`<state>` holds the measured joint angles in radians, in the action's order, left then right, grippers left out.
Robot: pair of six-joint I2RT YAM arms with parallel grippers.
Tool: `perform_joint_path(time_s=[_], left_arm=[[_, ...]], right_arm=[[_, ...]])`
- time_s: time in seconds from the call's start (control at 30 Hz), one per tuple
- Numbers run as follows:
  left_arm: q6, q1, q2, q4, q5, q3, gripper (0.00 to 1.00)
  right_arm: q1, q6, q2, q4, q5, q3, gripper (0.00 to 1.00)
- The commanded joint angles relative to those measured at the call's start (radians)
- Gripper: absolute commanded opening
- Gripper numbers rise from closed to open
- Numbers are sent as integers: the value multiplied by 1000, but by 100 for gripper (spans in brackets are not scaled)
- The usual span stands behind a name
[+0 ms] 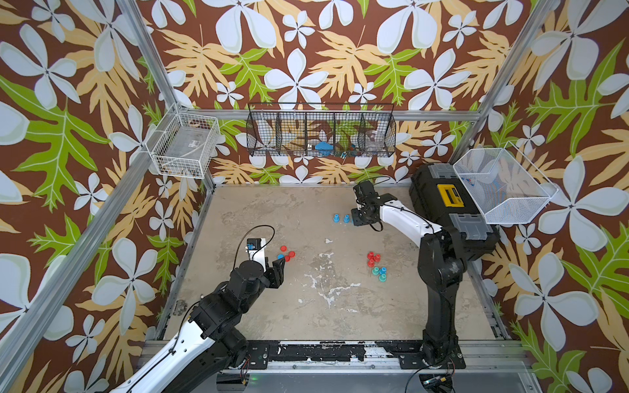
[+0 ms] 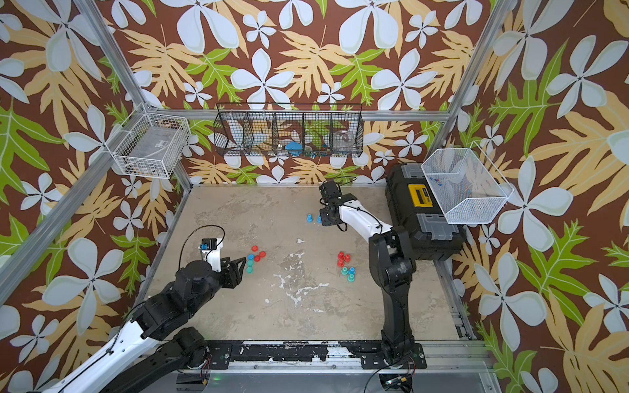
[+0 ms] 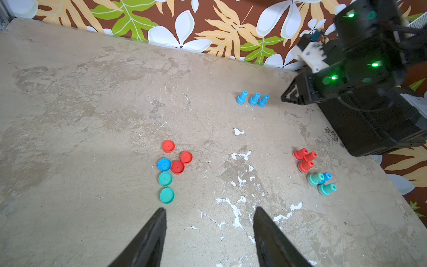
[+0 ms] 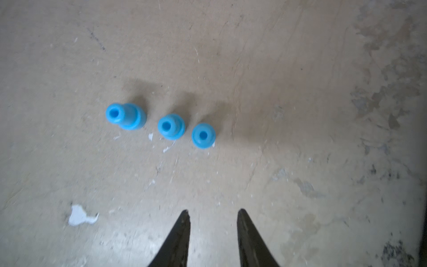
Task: Close the stamp cap
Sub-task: Place the stamp at the center of the board, then move the cover to the center of the board.
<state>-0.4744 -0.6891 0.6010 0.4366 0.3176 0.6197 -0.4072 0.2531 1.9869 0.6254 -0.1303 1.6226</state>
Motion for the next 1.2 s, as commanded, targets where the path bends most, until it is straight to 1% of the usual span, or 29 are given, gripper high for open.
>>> perform_joint_path(time_s=[0.0,0.17,0.3,0.37,0.43,0.47,0.53,0.6,0.63,0.7,0.77,0.9,1.07,1.1,1.17], left_arm=[[-4,3,15,-11,15,-1,62],[-3,6,66,-10,-7,5,62],[-26,14,127,-8,-42,30,62],[-48,26,177,-33,-97,48,62],[-65,48,259,-70,-146,68,62],[-70,69,302,-86,-179,75,62],[-87,143,397,-140,-294,80,61],[-99,200,477,-172,-347,89,60],[-100,213,515,-171,-342,103,59],[-100,222,568,-176,-327,128,59],[-110,241,612,-198,-344,139,60],[-117,269,698,-209,-362,173,59],[-117,295,778,-214,-348,185,59],[-120,302,790,-221,-352,182,59],[-123,310,811,-225,-341,179,53]], right_arm=[[-27,24,-142,-63,3,-147,37],[-126,58,-421,-126,25,-436,37],[-187,99,-612,-152,51,-616,37],[-198,119,-697,-149,54,-680,37],[-199,136,-783,-144,60,-734,37],[-199,140,-815,-144,62,-754,38],[-199,145,-877,-133,61,-791,38],[-199,144,-915,-109,57,-812,38],[-199,144,-930,-99,55,-821,38],[-199,145,-963,-93,57,-843,38],[-199,144,-988,-96,55,-862,38],[-199,146,-1012,-97,55,-889,38],[-199,146,-1032,-114,57,-919,36],[-199,146,-1034,-117,58,-918,36],[-199,143,-1037,-116,52,-919,34]])
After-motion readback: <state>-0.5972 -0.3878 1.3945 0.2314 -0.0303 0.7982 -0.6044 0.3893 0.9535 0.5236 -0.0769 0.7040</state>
